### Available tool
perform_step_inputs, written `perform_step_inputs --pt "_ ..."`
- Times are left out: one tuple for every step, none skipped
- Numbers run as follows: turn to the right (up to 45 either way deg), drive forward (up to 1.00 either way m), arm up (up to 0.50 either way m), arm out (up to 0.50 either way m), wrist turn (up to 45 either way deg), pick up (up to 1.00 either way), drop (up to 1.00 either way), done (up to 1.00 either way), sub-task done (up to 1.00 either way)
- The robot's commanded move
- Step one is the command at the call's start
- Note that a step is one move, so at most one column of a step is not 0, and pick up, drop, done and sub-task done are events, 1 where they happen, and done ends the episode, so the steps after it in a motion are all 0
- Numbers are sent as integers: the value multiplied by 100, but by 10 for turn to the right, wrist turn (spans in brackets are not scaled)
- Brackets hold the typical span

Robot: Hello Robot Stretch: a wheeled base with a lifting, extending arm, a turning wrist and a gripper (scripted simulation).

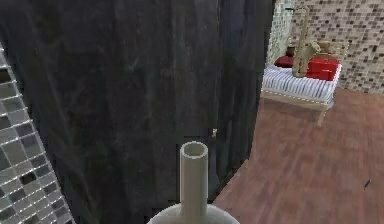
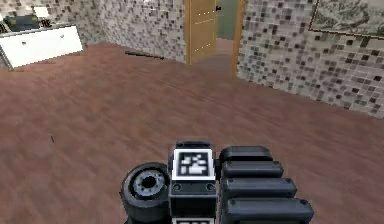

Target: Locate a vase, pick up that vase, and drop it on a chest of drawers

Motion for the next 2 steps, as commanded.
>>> perform_step_inputs --pt "60 0 0 0 0 0 0 0 0" --pt "-450 0 0 0 0 0 0 0 0"
